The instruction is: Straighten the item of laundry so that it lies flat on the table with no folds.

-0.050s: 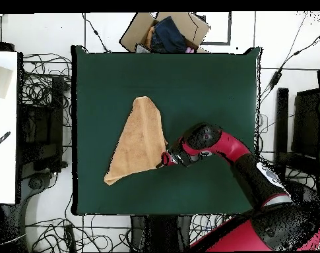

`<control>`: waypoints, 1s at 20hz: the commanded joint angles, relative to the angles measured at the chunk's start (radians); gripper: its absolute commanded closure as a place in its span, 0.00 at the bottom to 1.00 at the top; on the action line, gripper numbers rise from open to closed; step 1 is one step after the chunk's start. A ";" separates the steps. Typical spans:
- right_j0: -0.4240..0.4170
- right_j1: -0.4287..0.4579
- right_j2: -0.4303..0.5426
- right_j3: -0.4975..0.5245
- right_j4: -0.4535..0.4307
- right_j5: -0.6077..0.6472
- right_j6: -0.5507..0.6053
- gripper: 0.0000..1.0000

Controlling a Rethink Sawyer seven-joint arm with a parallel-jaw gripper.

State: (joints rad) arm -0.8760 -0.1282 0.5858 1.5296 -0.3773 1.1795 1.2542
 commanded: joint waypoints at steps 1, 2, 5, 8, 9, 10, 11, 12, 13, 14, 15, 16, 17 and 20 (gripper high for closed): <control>0.034 0.028 0.063 -0.152 -0.102 -0.297 -0.098 0.00; 0.036 0.029 0.062 -0.153 -0.101 -0.296 -0.094 0.00; 0.043 0.034 0.061 -0.159 -0.094 -0.296 -0.081 0.00; 0.049 0.040 0.061 -0.167 -0.088 -0.293 -0.076 0.00; 0.049 0.042 0.062 -0.167 -0.086 -0.295 -0.075 0.00; 0.049 0.042 0.062 -0.167 -0.086 -0.297 -0.073 0.00; 0.054 0.039 0.060 -0.169 -0.089 -0.293 -0.072 0.00; 0.057 0.032 0.059 -0.168 -0.092 -0.290 -0.071 0.00; 0.060 0.028 0.059 -0.167 -0.092 -0.286 -0.071 0.00; 0.060 0.027 0.060 -0.167 -0.092 -0.285 -0.072 0.00; 0.061 0.027 0.060 -0.167 -0.092 -0.284 -0.073 0.00; 0.063 0.025 0.060 -0.168 -0.091 -0.283 -0.072 0.00; 0.064 0.023 0.059 -0.168 -0.092 -0.283 -0.073 0.00; 0.068 0.022 0.057 -0.170 -0.091 -0.283 -0.071 0.00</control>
State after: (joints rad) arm -0.8562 -0.1346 0.5856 1.5188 -0.3777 1.1799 1.2542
